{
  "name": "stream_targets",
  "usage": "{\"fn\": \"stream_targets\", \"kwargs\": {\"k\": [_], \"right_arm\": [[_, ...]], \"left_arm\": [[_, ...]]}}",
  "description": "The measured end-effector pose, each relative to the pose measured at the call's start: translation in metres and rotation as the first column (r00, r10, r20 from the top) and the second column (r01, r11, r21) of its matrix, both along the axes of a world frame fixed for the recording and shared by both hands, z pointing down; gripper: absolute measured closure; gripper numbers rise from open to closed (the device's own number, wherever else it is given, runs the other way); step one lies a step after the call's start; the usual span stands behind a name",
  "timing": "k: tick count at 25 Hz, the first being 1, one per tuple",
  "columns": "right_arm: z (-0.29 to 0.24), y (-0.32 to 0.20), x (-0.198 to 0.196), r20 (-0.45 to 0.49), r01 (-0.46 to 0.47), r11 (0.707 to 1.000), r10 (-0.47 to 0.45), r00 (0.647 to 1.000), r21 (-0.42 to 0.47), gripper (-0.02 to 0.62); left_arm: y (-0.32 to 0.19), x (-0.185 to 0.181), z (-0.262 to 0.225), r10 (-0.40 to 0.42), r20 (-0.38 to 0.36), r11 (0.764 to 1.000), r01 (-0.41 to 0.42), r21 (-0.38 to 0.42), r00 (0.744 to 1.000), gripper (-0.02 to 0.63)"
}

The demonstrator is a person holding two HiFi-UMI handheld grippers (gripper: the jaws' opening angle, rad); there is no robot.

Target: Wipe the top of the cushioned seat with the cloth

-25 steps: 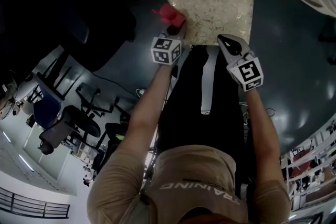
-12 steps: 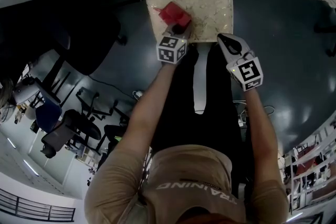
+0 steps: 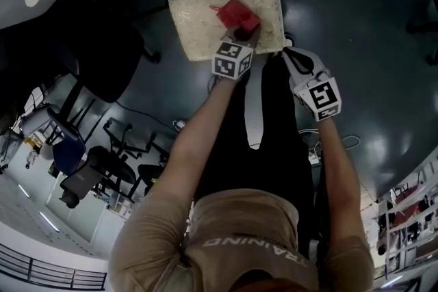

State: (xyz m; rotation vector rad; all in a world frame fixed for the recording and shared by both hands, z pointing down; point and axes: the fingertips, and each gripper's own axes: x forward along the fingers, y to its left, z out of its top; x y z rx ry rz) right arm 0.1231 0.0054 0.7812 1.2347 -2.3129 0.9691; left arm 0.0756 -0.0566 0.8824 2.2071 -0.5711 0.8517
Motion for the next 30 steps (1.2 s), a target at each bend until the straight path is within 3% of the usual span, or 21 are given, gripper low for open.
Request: {"fn": "stream_targets", "kwargs": {"k": [9, 16, 24, 30], "right_arm": [[0.007, 0.018, 0.067, 0.009, -0.071, 0.997, 0.072, 0.997, -0.007, 0.591], [0.012, 0.036, 0.105, 0.003, -0.112, 0.994, 0.112, 0.994, -0.019, 0.591], [0.009, 0.045, 0.125, -0.002, -0.127, 0.992, 0.127, 0.992, -0.016, 0.591], [0.011, 0.043, 0.124, -0.005, -0.123, 0.992, 0.123, 0.992, -0.013, 0.591]], "left_arm": [[0.016, 0.071, 0.005, 0.066, -0.005, 0.998, -0.066, -0.002, 0.998, 0.574], [0.037, 0.122, 0.003, 0.095, -0.061, 0.992, -0.099, -0.074, 0.994, 0.574], [0.056, 0.166, -0.024, 0.148, -0.139, 0.984, -0.160, -0.074, 0.979, 0.574], [0.054, 0.168, -0.046, 0.172, -0.186, 0.982, -0.184, -0.048, 0.967, 0.574]]}}
